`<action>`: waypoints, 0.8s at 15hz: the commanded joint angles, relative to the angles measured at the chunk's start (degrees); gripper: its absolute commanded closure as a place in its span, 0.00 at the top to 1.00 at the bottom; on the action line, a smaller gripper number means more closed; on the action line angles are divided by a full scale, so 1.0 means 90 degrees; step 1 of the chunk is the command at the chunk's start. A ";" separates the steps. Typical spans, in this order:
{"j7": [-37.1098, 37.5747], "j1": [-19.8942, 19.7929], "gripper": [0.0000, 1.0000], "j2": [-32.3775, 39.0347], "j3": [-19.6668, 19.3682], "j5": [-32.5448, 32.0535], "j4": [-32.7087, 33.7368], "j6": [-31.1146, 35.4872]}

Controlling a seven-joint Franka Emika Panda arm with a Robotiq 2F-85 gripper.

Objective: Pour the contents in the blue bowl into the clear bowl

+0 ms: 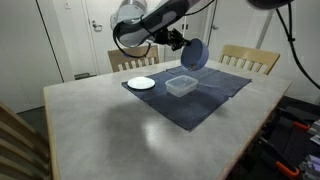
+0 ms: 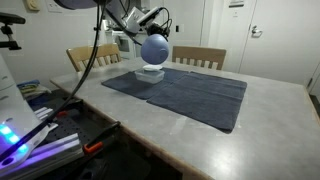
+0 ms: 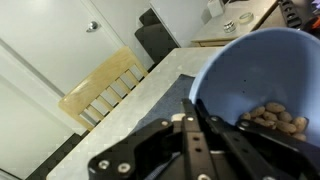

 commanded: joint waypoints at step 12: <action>-0.1150 0.0473 0.01 0.1080 -0.0480 -0.0767 0.1159 -0.0650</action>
